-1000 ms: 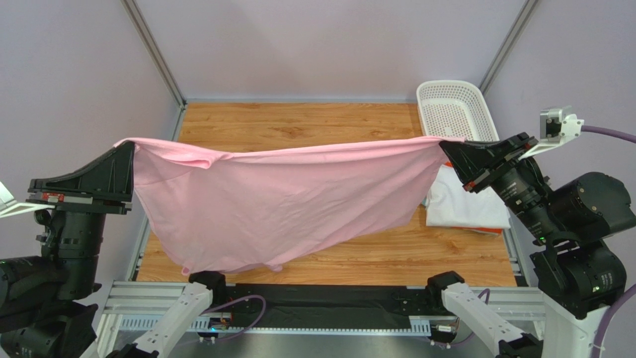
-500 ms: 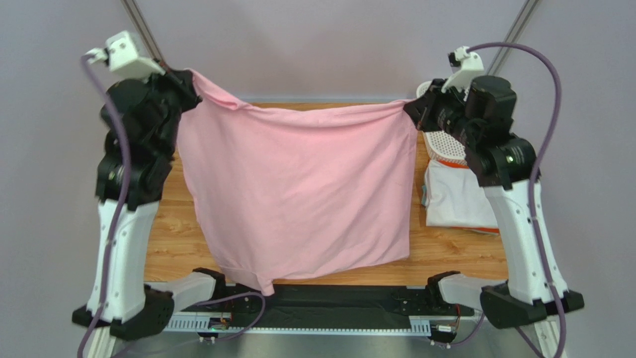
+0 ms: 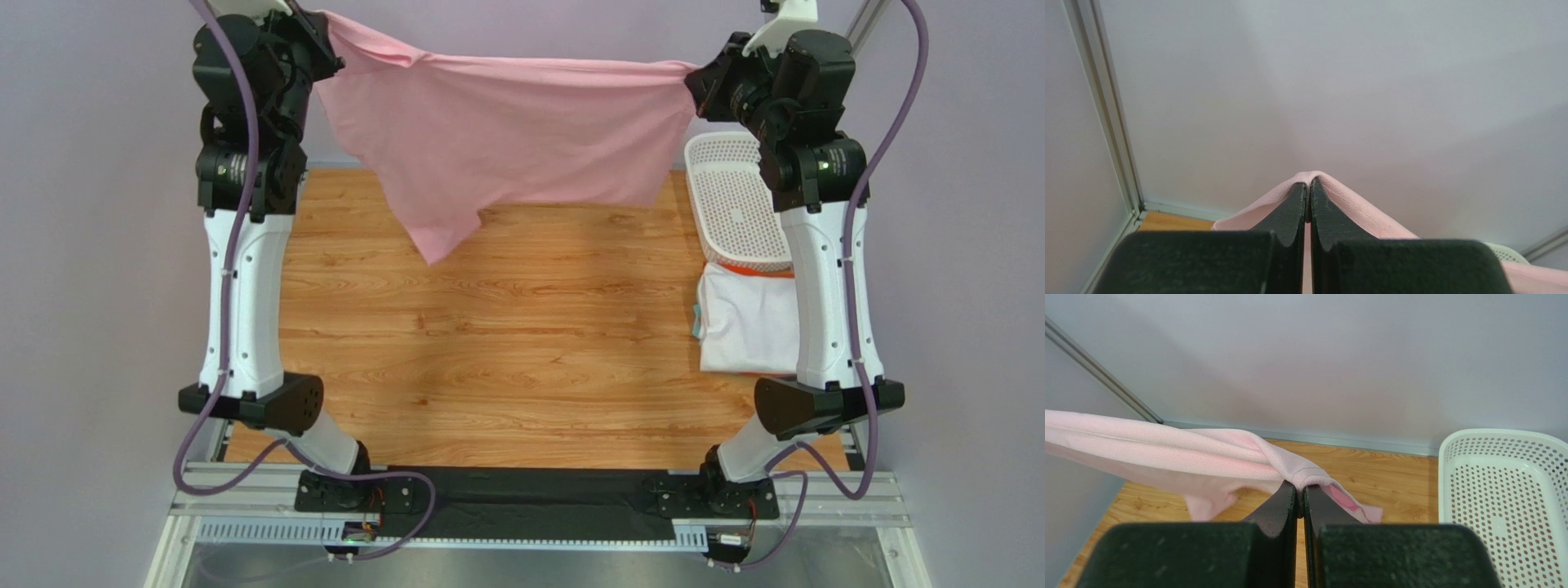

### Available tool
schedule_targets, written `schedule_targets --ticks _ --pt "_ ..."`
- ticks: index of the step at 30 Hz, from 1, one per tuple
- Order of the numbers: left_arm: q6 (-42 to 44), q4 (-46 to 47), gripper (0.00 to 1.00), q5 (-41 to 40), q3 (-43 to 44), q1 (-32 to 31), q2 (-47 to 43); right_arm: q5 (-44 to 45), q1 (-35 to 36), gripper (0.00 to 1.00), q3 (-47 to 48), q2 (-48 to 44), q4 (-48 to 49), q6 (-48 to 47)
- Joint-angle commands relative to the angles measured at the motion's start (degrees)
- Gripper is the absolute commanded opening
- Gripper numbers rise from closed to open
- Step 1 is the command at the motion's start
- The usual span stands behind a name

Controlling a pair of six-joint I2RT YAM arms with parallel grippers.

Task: Fold and stack the t-shirts
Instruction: Flatten the tshirt out

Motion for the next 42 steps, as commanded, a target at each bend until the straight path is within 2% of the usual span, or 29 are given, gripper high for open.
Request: schedule_targets --ticks 1,3,4,5,6,8,9,10,11,12,13,14,15,18,21,27,33,42 --pt "3.5 8.4 0.0 0.2 -9.0 0.5 -8.9 -2.2 0.0 0.0 -5.0 -3.0 2.7 -1.7" --pt "3.2 12.4 0.0 0.5 -17.4 0.5 -14.8 -3.6 -0.1 0.0 -12.3 -5.3 4.5 -1.7" --pt "2.6 15.1 0.0 0.5 -26.7 0.5 -19.1 -4.7 -0.1 0.0 -14.8 -6.1 5.3 -1.8" --pt "2.1 16.8 0.0 0.6 -31.8 0.5 -21.4 -6.0 -0.1 0.0 -17.4 -6.9 6.2 -1.7" --pt "0.6 17.9 0.0 0.6 -41.3 0.5 -23.8 -7.9 -0.1 0.0 -23.1 -8.3 7.8 -1.4" --pt "-2.2 19.9 0.0 -1.0 -51.0 0.5 -30.8 -9.8 0.0 0.0 -29.3 -9.6 9.1 0.3" --pt "-3.7 20.6 0.0 -1.4 -55.8 0.5 -33.3 -11.8 -0.1 0.0 -35.8 -11.1 11.2 0.6" --pt "-7.7 22.0 0.0 -2.0 -65.3 0.5 -38.1 -12.8 -0.1 0.0 -39.8 -12.0 12.3 1.1" --pt "-9.6 22.6 0.0 -1.8 -70.0 0.5 -40.4 -13.8 0.0 0.0 -43.2 -12.7 13.5 1.9" --pt "-11.3 22.8 0.0 -1.1 -78.7 0.5 -42.7 -14.9 0.1 0.0 -46.4 -13.9 15.7 2.2" --pt "-13.4 22.6 0.0 -0.8 -82.9 0.5 -44.7 -15.2 0.0 0.0 -53.0 -14.5 16.8 2.9" --pt "-19.1 22.7 0.0 0.4 -87.0 0.5 -48.5 -15.7 0.0 0.0 -55.8 -14.8 17.8 3.3" --pt "-21.1 22.9 0.0 1.3 -94.4 0.5 -50.1 -16.9 0.2 0.0 -58.9 -15.3 20.1 4.7" --pt "-28.4 22.6 0.0 3.0 -106.7 0.5 -55.9 -16.1 0.2 0.0 -68.9 -15.1 24.3 5.7" --pt "-29.9 20.7 0.0 4.0 -113.6 0.5 -59.3 -14.2 0.2 0.0 -74.0 -12.8 23.8 5.3" --pt "-35.1 15.2 0.0 6.3 -120.7 0.5 -61.2 -14.5 0.4 0.0 -84.4 -10.9 28.5 8.3" --pt "-40.0 5.1 0.0 2.9 -121.4 0.5 -63.3 -9.7 0.3 0.03 -91.4 -15.4 26.7 12.7" --pt "-45.1 -6.3 0.0 4.7 -120.6 0.5 -71.2 -4.9 0.4 0.07 -96.5 -25.4 18.1 16.8"
